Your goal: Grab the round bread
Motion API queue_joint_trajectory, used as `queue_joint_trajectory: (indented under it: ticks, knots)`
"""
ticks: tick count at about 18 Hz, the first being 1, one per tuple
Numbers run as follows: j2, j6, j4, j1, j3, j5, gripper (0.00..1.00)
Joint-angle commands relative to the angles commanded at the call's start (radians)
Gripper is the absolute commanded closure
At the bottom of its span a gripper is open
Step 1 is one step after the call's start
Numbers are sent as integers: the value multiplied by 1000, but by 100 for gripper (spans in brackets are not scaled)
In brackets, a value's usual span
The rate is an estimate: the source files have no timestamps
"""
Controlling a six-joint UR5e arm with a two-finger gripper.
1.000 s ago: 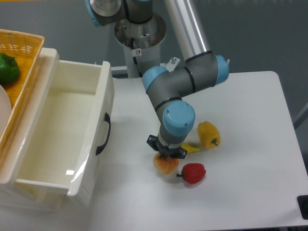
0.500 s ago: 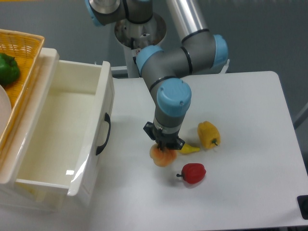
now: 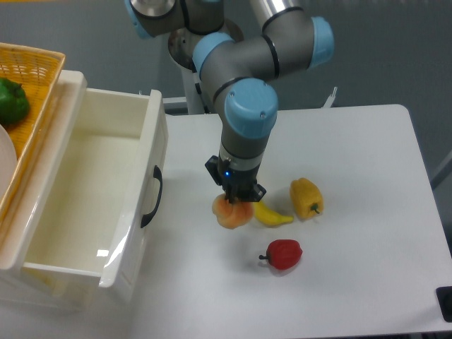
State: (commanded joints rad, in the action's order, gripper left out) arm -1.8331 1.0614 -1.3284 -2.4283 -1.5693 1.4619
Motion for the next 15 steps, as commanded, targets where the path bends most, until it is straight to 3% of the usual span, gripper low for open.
queue_joint_trajectory:
  ticks: [15]
  knots:
    - [9, 34, -22, -12, 0, 3, 97]
